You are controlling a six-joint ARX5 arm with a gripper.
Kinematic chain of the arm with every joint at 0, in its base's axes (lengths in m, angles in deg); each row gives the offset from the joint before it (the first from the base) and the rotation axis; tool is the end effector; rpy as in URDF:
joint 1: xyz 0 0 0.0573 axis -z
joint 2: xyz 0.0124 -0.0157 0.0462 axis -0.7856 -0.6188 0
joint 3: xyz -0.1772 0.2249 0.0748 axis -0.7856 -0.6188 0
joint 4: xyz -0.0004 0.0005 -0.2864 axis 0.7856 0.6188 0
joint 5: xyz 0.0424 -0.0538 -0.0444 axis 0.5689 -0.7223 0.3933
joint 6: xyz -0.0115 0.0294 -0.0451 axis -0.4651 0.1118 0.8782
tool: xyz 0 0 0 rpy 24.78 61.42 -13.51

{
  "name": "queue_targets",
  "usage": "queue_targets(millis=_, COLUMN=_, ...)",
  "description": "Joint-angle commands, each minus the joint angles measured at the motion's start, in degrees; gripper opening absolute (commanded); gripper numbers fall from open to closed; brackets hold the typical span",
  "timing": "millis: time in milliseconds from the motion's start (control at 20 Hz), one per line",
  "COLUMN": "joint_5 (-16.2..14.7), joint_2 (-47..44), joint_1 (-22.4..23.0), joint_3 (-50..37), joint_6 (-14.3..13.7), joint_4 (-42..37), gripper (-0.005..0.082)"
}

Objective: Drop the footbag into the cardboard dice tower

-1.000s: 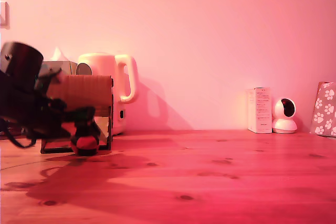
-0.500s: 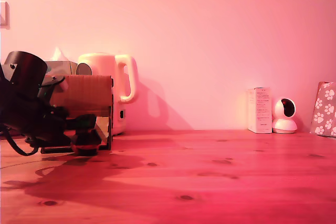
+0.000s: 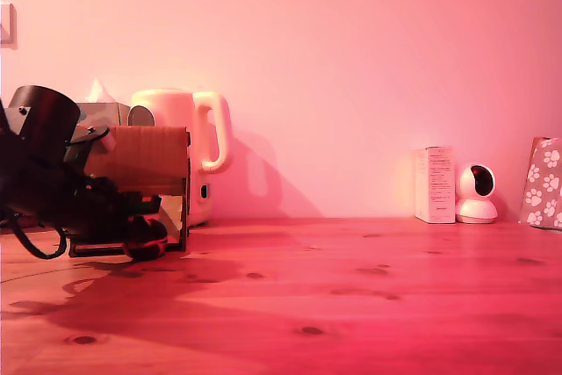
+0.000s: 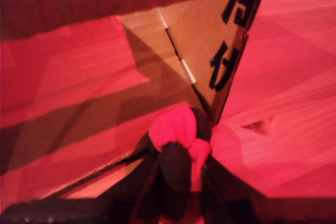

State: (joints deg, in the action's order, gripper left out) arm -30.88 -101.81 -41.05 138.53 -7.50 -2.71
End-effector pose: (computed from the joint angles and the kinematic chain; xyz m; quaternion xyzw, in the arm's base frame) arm 0.4009 -0.0834 0.0935 -0.0261 0.2412 -0.2000 0.9493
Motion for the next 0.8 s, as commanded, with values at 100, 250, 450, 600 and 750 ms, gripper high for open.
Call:
queue_targets(millis=100, joint_5=-1.31, joint_2=4.98, joint_1=0.33, joint_3=-0.96, joint_6=-0.28, joint_4=9.25, gripper=0.0076)
queue_targets(millis=250, joint_5=-1.70, joint_2=10.16, joint_1=0.33, joint_3=-0.96, joint_6=-0.28, joint_4=16.96, gripper=0.0076)
queue_targets(millis=450, joint_5=-2.05, joint_2=17.86, joint_1=0.33, joint_3=-0.96, joint_6=0.68, joint_4=26.71, gripper=0.0076)
queue_targets(millis=600, joint_5=-2.45, joint_2=23.78, joint_1=0.33, joint_3=-0.96, joint_6=0.81, joint_4=32.46, gripper=0.0076)
queue_targets(millis=750, joint_5=-2.43, joint_2=29.64, joint_1=0.33, joint_3=-0.96, joint_6=0.81, joint_4=34.77, gripper=0.0076)
